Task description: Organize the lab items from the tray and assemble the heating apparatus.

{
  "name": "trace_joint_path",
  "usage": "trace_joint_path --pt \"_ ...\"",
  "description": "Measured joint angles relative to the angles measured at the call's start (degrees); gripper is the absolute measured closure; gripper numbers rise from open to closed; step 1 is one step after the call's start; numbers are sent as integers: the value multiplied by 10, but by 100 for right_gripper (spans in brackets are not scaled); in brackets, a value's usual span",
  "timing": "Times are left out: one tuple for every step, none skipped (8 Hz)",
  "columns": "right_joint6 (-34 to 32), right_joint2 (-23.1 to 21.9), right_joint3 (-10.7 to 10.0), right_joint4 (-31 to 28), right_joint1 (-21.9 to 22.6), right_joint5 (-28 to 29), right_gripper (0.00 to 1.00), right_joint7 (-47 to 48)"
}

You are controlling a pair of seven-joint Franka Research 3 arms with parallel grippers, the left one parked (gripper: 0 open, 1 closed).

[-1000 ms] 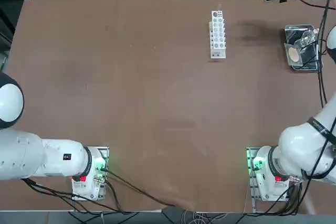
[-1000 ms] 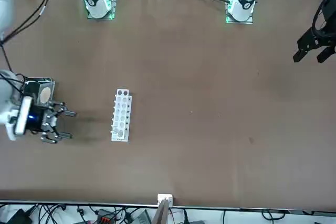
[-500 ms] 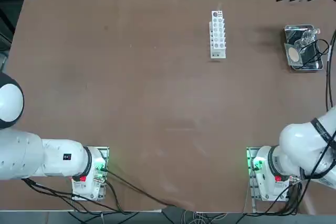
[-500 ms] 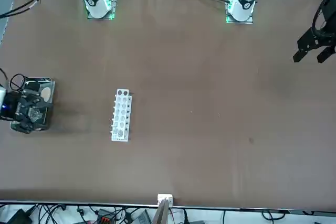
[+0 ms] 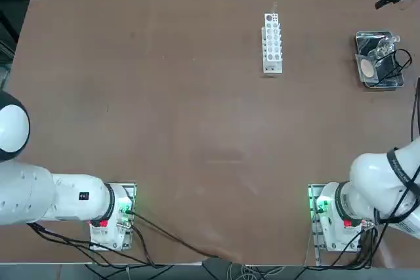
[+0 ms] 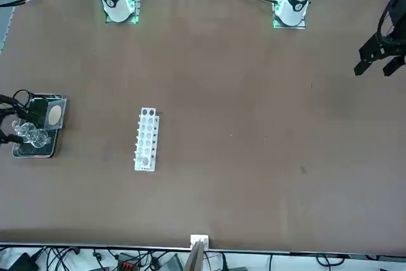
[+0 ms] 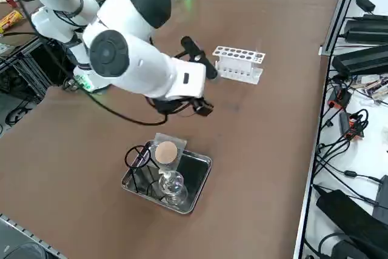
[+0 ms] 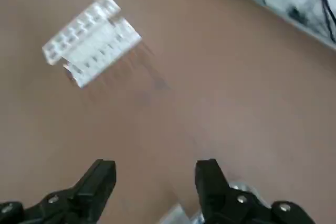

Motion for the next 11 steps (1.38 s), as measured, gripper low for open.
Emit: trace_joint_path --pt "21 1 -14 0 0 -35 5 49" --pt "48 3 -20 0 0 -72 4 102" --pt "70 6 -20 -1 1 -102 4 156" --pt "84 9 -20 -1 2 -117 4 207" --pt "90 14 -20 -2 3 -121 4 250" --pt "99 24 -20 -2 3 -125 4 286" --pt "119 34 -20 -2 3 -144 4 322" --pt "145 44 -20 -2 5 -177 4 360" --pt "169 55 -20 -3 7 -204 4 390" --pt "188 68 -20 -2 9 -225 4 413" --pt "198 80 -20 1 9 -249 4 444"
